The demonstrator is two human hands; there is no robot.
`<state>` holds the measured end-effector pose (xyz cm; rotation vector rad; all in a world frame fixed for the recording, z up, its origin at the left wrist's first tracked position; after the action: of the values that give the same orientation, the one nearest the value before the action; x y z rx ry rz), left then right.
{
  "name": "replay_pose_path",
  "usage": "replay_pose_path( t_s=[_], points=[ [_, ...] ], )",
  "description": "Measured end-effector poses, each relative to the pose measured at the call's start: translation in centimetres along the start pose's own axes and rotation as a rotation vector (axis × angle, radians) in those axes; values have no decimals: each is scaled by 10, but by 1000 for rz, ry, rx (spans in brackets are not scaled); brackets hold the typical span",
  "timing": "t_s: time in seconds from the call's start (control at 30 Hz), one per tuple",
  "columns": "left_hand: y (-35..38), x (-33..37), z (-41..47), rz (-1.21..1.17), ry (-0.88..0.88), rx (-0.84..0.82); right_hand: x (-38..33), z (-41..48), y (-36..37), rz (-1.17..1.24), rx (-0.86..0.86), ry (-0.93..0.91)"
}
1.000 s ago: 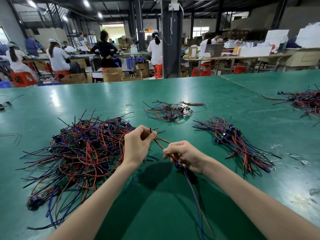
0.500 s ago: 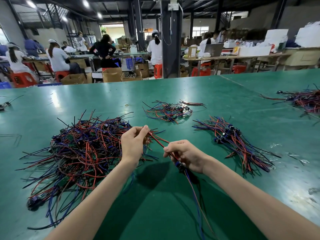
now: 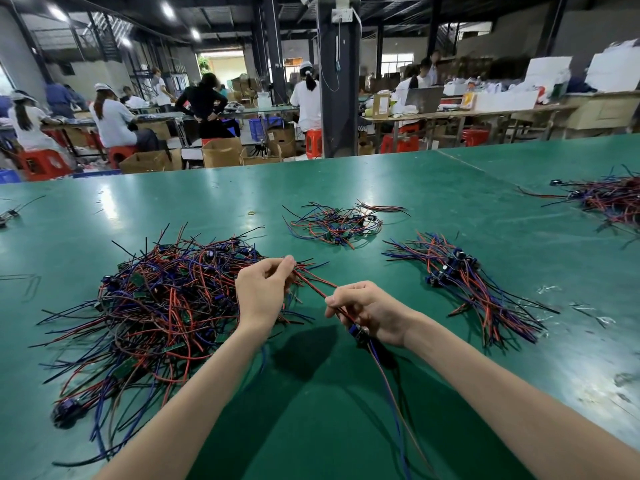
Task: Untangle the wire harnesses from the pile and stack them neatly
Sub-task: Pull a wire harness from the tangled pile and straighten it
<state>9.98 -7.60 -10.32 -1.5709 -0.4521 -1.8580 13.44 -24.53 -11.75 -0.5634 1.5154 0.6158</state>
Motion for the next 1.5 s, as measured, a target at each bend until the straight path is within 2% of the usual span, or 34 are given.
replay_pose_path(
  t_s=[0.1, 0.17, 0.2, 0.3, 0.33, 0.4, 0.5, 0.63, 0.73, 0.87, 1.03, 1.27, 1.4, 1.5],
  points=[
    [4, -5, 1, -179, -185, -48, 0, 0, 0, 5, 8, 5],
    [4, -5, 1, -175, -185, -73, 0, 0, 0, 11, 10, 3],
    [2, -4, 1, -80, -103, -61, 0, -1, 0, 9, 4, 0],
    [-2, 2, -3, 410, 397, 52, 0, -1, 2, 0, -19, -14],
    [-2, 4, -6, 502, 521, 87, 0, -1, 3, 2, -24, -18],
    [0, 5, -9, 554, 578, 102, 1, -1, 3, 9, -28, -17],
    [-2, 4, -4, 394, 334, 59, -1, -1, 1, -7, -20, -14],
    [1, -2, 4, -141, -179, -67, -2, 1, -1, -4, -14, -16],
    [3, -6, 2, -313, -361, -120, -1, 1, 0, -22, -17, -19],
    [3, -5, 2, -364, -386, -126, 0, 1, -1, -44, -33, -6],
    [-2, -3, 4, -430, -380, -45, 1, 0, -2, -52, -110, 61],
    [-7, -3, 10, -409, -302, -6, -1, 1, -1, 29, -111, 44],
    [-10, -10, 16, -289, -232, 37, 3, 2, -1, 105, -96, 74],
    [-13, -9, 18, -60, -57, 79, 3, 2, 1, 138, -101, 84]
  ],
)
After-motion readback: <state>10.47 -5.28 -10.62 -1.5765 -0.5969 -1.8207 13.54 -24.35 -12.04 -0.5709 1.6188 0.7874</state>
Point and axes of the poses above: each hand's wrist, its own z-axis towards the middle knuckle, its own y-axis out of the palm, x = y × z, the point moved 3 cm from there along z, towards the middle knuckle, and after that the axes turned 7 degrees about -y, right-handed, at the moved point
